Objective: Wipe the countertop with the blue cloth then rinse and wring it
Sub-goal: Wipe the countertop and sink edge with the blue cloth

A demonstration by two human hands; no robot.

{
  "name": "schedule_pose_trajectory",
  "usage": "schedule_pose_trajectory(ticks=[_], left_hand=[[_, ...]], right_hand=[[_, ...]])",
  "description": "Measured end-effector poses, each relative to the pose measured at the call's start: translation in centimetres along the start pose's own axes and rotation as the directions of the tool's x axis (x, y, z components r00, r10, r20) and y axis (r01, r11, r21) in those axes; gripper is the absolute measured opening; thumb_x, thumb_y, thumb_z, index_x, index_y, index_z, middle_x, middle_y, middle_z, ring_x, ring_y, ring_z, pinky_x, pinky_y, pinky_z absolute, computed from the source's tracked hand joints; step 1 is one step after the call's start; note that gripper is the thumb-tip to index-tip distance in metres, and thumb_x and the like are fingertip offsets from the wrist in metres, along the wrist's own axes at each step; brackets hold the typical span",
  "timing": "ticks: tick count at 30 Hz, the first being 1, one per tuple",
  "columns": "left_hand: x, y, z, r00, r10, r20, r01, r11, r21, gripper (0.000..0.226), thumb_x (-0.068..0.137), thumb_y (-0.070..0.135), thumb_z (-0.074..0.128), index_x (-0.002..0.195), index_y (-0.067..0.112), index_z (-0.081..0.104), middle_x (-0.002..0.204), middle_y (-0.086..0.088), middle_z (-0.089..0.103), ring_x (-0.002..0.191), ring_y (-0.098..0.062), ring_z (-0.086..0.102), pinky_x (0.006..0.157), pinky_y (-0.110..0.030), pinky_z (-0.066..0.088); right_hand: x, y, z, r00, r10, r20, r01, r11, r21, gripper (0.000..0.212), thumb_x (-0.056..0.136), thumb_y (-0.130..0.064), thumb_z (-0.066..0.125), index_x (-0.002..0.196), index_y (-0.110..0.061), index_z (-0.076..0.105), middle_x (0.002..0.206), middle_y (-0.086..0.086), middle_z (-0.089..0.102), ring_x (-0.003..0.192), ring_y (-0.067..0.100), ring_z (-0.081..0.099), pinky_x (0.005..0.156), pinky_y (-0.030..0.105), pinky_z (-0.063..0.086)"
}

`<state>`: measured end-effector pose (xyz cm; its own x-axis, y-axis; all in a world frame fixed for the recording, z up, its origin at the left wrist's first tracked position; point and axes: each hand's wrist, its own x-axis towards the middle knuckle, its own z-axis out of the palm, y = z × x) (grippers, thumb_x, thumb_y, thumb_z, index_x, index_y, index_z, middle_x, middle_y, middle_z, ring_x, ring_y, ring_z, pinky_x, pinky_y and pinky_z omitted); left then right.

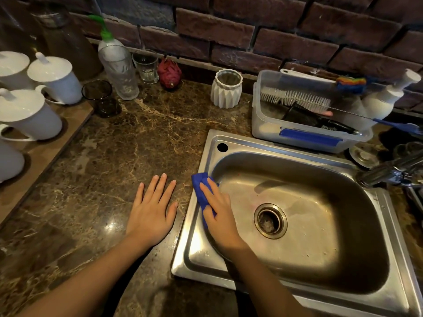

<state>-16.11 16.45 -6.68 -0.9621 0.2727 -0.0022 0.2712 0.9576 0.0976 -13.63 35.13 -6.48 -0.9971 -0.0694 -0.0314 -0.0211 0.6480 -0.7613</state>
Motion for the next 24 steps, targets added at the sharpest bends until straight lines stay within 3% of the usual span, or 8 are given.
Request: schedule_pose_trajectory(ticks=[4, 6, 8, 10, 14, 18, 20, 24], left_hand=[[0.0, -0.1, 0.0, 1.000, 0.001, 0.007, -0.001, 1.000, -0.002, 0.058, 0.092, 0.044, 0.025, 0.143, 0.017, 0.035, 0.151, -0.007, 0.031, 0.141, -0.021, 0.022, 0.113, -0.044, 0.009], [0.1, -0.2, 0.1, 1.000, -0.002, 0.005, 0.002, 1.000, -0.014, 0.058, 0.092, 0.045, 0.023, 0.143, 0.018, 0.033, 0.152, -0.006, 0.029, 0.142, -0.020, 0.019, 0.114, -0.043, 0.006], [0.1, -0.2, 0.1, 1.000, 0.000, 0.006, 0.001, 1.000, -0.023, 0.059, 0.093, 0.046, 0.021, 0.145, 0.019, 0.029, 0.153, -0.005, 0.025, 0.143, -0.019, 0.015, 0.114, -0.043, 0.004], [0.0, -0.1, 0.2, 1.000, -0.002, -0.001, 0.001, 1.000, -0.019, 0.059, 0.093, 0.046, 0.019, 0.145, 0.020, 0.028, 0.154, -0.004, 0.024, 0.143, -0.019, 0.013, 0.114, -0.043, 0.003], [0.1, -0.2, 0.1, 1.000, 0.007, -0.006, -0.007, 1.000, -0.024, 0.058, 0.093, 0.045, 0.022, 0.144, 0.019, 0.030, 0.153, -0.005, 0.026, 0.143, -0.020, 0.016, 0.114, -0.043, 0.005], [0.1, -0.2, 0.2, 1.000, 0.010, -0.005, -0.010, 1.000, -0.019, 0.056, 0.093, 0.043, 0.026, 0.143, 0.018, 0.034, 0.152, -0.006, 0.031, 0.142, -0.022, 0.022, 0.114, -0.044, 0.007], [0.0, -0.3, 0.3, 1.000, 0.012, -0.010, -0.012, 1.000, -0.010, 0.056, 0.094, 0.042, 0.027, 0.143, 0.018, 0.034, 0.152, -0.007, 0.031, 0.142, -0.022, 0.023, 0.114, -0.044, 0.008], [0.0, -0.2, 0.2, 1.000, 0.021, -0.016, -0.021, 1.000, -0.008, 0.055, 0.094, 0.041, 0.026, 0.142, 0.017, 0.036, 0.151, -0.008, 0.033, 0.141, -0.023, 0.026, 0.113, -0.046, 0.011]], right_hand=[[-3.6, 0.8, -0.7, 0.995, -0.034, 0.090, 0.032, 0.999, 0.021, 0.052, 0.083, -0.029, 0.033, 0.133, -0.033, 0.047, 0.143, -0.019, 0.030, 0.113, 0.011, 0.040, 0.097, 0.005, 0.020], [-3.6, 0.7, -2.3, 0.995, 0.008, 0.096, -0.017, 0.996, 0.087, 0.046, 0.083, -0.026, 0.039, 0.127, -0.038, 0.049, 0.138, -0.020, 0.039, 0.118, 0.008, 0.042, 0.102, 0.011, 0.025], [-2.2, 0.5, -4.2, 0.989, 0.148, -0.018, -0.140, 0.962, 0.237, 0.043, 0.085, -0.017, 0.042, 0.124, -0.033, 0.050, 0.129, -0.015, 0.047, 0.119, 0.004, 0.044, 0.102, 0.011, 0.031], [0.8, 0.0, -5.7, 0.965, 0.195, -0.178, -0.144, 0.954, 0.264, 0.045, 0.084, -0.018, 0.038, 0.127, -0.022, 0.052, 0.125, -0.009, 0.051, 0.118, 0.008, 0.046, 0.097, 0.007, 0.032], [8.8, -1.5, -5.5, 0.987, 0.079, -0.138, -0.068, 0.995, 0.077, 0.047, 0.090, -0.010, 0.030, 0.133, -0.013, 0.049, 0.140, 0.008, 0.046, 0.127, 0.020, 0.040, 0.108, 0.031, 0.027], [11.5, -1.5, -1.2, 0.993, 0.062, -0.096, -0.090, 0.945, -0.315, 0.046, 0.093, -0.031, 0.030, 0.137, -0.025, 0.042, 0.152, 0.002, 0.028, 0.135, 0.027, 0.024, 0.108, 0.040, 0.023], [10.6, -1.1, -0.3, 0.990, 0.009, -0.142, -0.056, 0.940, -0.335, 0.048, 0.091, -0.037, 0.032, 0.135, -0.024, 0.045, 0.151, 0.005, 0.030, 0.139, 0.030, 0.021, 0.112, 0.045, 0.022], [7.6, 0.0, -0.2, 0.995, -0.078, -0.060, 0.059, 0.960, -0.273, 0.045, 0.095, -0.034, 0.038, 0.137, -0.021, 0.044, 0.154, 0.007, 0.025, 0.144, 0.029, 0.013, 0.117, 0.046, 0.014]])
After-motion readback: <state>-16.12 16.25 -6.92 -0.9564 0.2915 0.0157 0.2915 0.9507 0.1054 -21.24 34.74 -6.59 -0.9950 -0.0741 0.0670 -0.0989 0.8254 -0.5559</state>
